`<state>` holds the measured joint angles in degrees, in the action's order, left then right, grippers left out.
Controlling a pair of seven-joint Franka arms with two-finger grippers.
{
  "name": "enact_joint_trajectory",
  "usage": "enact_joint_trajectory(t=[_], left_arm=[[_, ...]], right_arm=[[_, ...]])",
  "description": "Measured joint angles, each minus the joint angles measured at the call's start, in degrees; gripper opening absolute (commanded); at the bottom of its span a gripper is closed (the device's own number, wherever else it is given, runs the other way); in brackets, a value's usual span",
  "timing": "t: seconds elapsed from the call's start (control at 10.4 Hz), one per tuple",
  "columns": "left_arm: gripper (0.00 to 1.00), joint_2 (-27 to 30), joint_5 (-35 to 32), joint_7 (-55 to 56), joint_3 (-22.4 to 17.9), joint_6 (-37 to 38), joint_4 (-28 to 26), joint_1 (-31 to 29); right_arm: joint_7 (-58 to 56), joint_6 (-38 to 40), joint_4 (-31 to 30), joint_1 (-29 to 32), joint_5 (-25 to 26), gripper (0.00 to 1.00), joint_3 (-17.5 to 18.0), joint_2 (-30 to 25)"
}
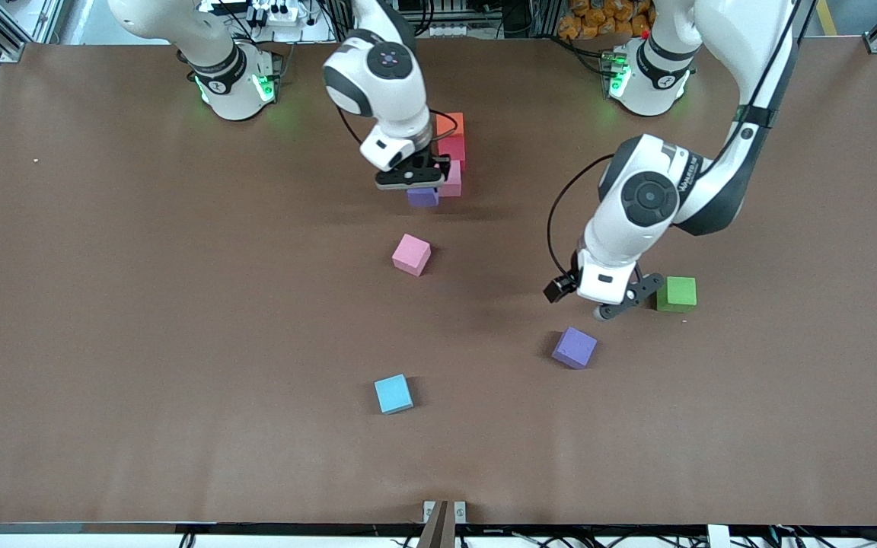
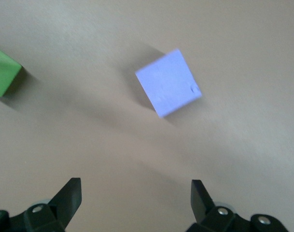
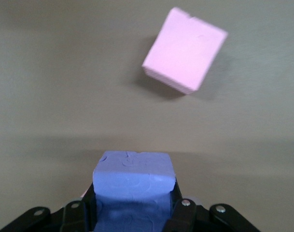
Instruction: Arrange blocks into number 1
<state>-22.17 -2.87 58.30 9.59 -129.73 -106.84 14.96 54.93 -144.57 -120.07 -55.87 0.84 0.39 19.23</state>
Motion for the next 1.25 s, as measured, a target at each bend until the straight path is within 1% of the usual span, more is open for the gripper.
enact_joint_trajectory(t=[0.19,0.58,0.77,1.16,1.25], left_arm=[[1.00,-1.9,0.0,-0.4,-1.3,-0.1,1.8,0.3],[1.00,-2.4,0.0,-3.8,-1.4,-0.1,5.2,2.4],[1.00,-2.4,0.0,-5.6,-1.6,-0.1,5.6,2.5],[1.00,-2.0,0.0,-5.9,-1.6,0.4,7.9,2.5],[1.00,-1.9,0.0,-5.9,-1.6,1.1,8.9,2.5]], right_arm=[[0.0,-0.1,3.9,-1.0,0.2,0.53,-1.1,4.2],[1.1,-0.1,8.4,-2.3,0.2,0.53,-1.7,8.5],[2.1,-0.1,9.1,-3.8,0.3,0.53,-1.9,10.1],[2.6,0.1,9.2,-4.9,0.3,0.55,-1.9,10.5],[2.7,0.2,9.2,-5.0,0.3,0.61,-1.9,10.6]])
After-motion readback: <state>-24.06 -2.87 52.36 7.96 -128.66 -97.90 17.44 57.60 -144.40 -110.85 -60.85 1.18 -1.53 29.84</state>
